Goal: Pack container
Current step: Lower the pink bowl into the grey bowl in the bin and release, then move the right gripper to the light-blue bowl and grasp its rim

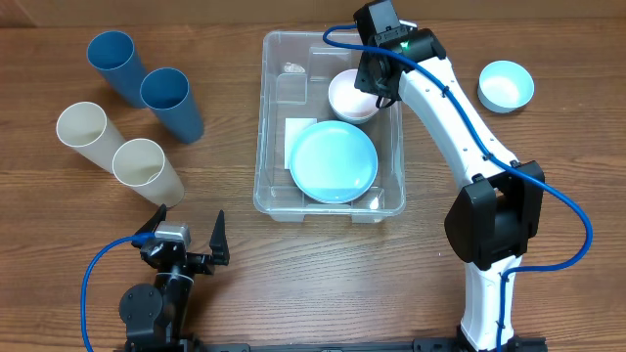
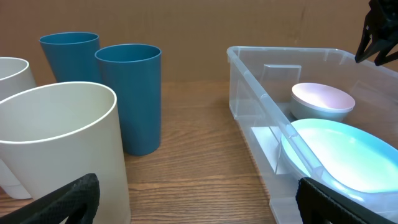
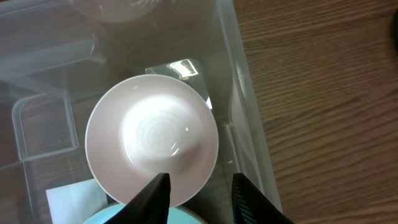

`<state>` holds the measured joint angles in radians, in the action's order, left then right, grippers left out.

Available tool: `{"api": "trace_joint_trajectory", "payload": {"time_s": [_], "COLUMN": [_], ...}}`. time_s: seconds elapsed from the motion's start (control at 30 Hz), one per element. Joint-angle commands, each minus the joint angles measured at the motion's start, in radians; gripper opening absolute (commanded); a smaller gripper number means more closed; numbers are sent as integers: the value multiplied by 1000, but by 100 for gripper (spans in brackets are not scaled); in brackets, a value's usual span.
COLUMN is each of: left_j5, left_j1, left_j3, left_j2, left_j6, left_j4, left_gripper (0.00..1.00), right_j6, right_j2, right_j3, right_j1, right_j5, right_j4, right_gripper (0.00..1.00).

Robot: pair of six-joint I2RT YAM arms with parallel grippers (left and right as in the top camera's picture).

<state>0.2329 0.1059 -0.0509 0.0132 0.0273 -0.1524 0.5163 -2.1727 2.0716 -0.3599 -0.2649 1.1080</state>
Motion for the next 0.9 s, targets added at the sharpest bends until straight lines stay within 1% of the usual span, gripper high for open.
{"api": "trace_joint_trajectory", "payload": {"time_s": [0.0,0.1,0.2,0.4,0.43,0.47,0.5,0.53,0.63,0.7,0.87], "left_j5": [11,11,11,11,11,11,11,11,11,11,11], "left_j1": [7,7,7,7,7,7,7,7,7,7,7], "left_j3": [6,6,6,6,6,6,6,6,6,6,6], "left_j2": [-9,-9,-9,-9,-9,-9,-9,-9,-9,-9,-9], "left_j6": [14,14,14,14,14,14,14,14,14,14,14], "left_j4": [3,3,3,3,3,3,3,3,3,3,3], "left_gripper": [100,100,100,100,100,100,100,100,100,100,100], "right_j6": [-56,-73,-76,-74,-70,-67,-55,-40,-14,-14,9], "right_j2": [12,13,24,71,79,86,88,88,84,84,82], "right_j3": [21,68,122,223,234,237,237,237,229,213,143], "right_j1": [-1,-3,3,65,89,118,140,171,283,362,510], "right_j5": [8,3,3,3,3,4,3,5,38,79,143], "right_j4": [-2,47,87,151,155,154,154,155,153,133,87], "right_gripper": [33,30,30,37,43,57,67,72,82,86,91]}}
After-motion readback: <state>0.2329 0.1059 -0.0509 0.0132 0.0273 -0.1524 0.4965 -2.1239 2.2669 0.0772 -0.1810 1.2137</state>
